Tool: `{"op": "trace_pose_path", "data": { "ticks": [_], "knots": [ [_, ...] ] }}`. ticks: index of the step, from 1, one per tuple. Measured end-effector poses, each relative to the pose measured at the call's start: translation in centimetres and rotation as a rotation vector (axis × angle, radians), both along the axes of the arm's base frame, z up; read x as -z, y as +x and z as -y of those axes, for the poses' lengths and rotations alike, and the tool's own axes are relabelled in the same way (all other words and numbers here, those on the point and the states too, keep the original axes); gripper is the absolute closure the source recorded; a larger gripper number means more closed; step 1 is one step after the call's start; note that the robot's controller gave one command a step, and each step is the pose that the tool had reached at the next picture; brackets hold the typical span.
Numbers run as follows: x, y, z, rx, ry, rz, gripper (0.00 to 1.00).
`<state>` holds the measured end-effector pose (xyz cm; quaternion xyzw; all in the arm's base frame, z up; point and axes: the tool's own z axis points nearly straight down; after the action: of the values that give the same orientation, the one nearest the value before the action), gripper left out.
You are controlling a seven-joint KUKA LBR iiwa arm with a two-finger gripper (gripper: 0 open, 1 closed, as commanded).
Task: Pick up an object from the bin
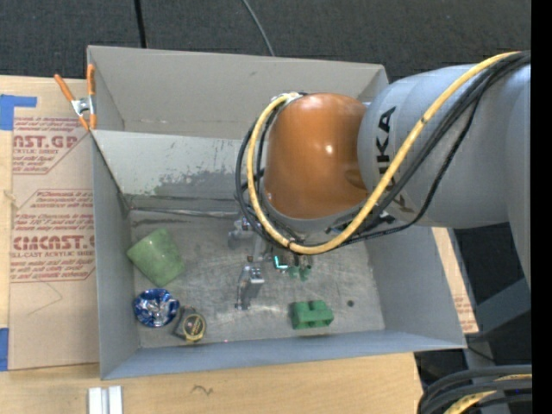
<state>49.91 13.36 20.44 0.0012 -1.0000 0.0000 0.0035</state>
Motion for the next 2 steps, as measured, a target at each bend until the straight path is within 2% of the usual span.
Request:
{"op": "trace_pose_path", "data": {
  "ticks": [1, 2],
  "knots": [
    [12.0, 2.2, -7.3, -0.329, -0.001, 0.01, 0.0],
    [10.3, -0.9, -11.0, -0.302, 0.004, 0.008, 0.0]
  ]
}}
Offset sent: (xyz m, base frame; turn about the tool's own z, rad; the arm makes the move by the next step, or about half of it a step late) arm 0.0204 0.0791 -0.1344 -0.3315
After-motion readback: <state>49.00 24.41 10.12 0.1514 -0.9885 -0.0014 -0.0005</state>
